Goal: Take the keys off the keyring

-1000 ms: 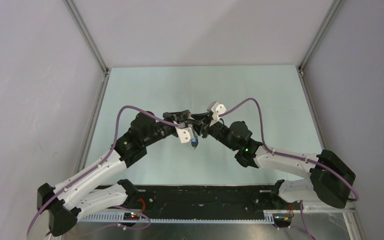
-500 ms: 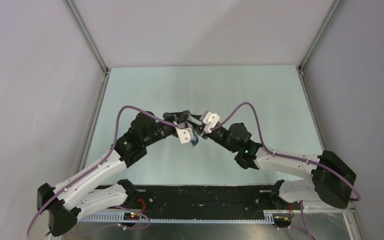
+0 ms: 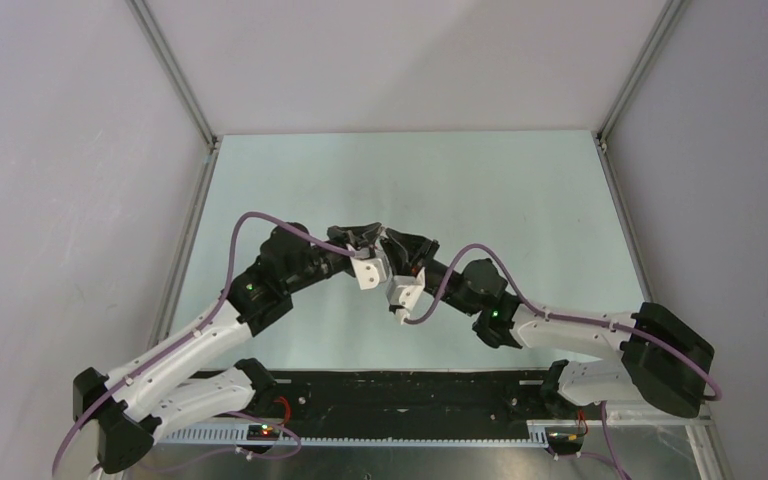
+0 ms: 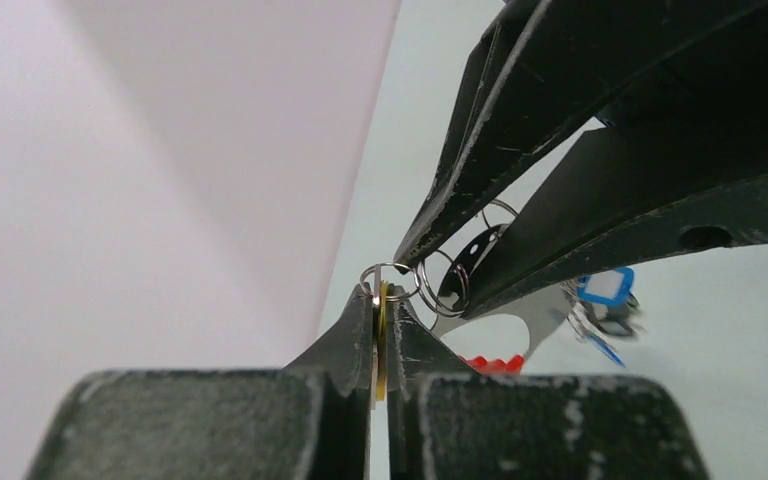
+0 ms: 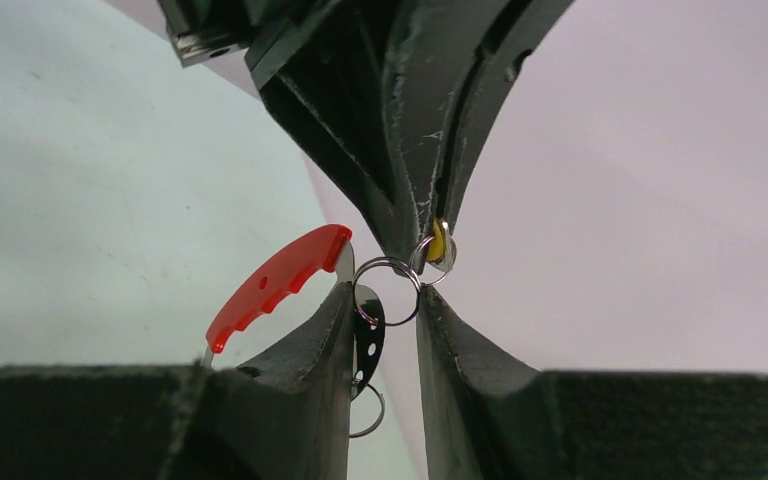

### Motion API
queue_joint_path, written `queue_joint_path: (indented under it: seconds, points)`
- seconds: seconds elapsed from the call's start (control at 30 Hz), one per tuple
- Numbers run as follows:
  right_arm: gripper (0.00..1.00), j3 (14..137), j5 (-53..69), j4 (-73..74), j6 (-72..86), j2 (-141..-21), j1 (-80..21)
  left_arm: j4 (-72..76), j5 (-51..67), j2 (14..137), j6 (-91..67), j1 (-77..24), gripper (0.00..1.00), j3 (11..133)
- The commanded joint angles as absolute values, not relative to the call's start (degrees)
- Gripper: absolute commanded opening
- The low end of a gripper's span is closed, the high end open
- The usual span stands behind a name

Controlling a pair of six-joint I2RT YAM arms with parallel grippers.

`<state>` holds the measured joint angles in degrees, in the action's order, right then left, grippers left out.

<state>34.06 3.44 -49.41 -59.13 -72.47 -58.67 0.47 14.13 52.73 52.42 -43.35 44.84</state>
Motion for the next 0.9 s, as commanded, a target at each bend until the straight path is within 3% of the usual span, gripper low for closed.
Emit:
queue_joint_path:
  seconds: [0.0, 0.1, 0.17, 0.2, 0.27, 0.33, 0.43, 0.63, 0.87]
  points:
    - [0.14, 32.82, 8.76, -55.41, -66.69, -72.06, -60.72, 4.31, 13.42, 52.73, 51.45, -43.13, 0.0, 47.54]
    - [0.17, 32.38, 9.11, -55.31, -66.58, -71.92, -60.81, 4.31, 13.29, 52.73, 51.3, -43.13, 0.0, 47.53]
    - [0.42, 32.35, 8.15, -56.13, -65.84, -72.24, -60.89, 4.3, 13.34, 52.84, 50.92, -43.1, 0.0, 47.63]
    - [0.6, 32.34, 7.19, -57.38, -62.97, -72.88, -60.9, 4.3, 13.35, 52.89, 50.82, -43.1, 0.0, 47.72]
    - [0.71, 32.33, 3.35, -61.8, -56.43, -73.12, -60.91, 4.31, 13.31, 52.72, 50.73, -43.09, 0.0, 47.74]
    - [0.75, 32.41, 0.6, -62.07, -49.04, -71.51, -60.6, 4.31, 13.22, 52.66, 50.78, -43.11, 0.0, 47.73]
    - [0.76, 33.09, 0.42, -55.57, -37.71, -67.35, -59.65, 4.31, 13.27, 52.65, 50.85, -43.11, 0.0, 47.68]
    - [0.66, 34.66, -5.7, -46.91, -10.78, -62.77, -58.29, 4.28, 13.36, 52.72, 50.8, -43.07, 0.0, 47.77]
    - [0.57, 37.4, -5.57, -39.6, 8.33, -62.2, -56.23, 4.3, 13.14, 52.75, 50.8, -43.12, 0.0, 47.78]
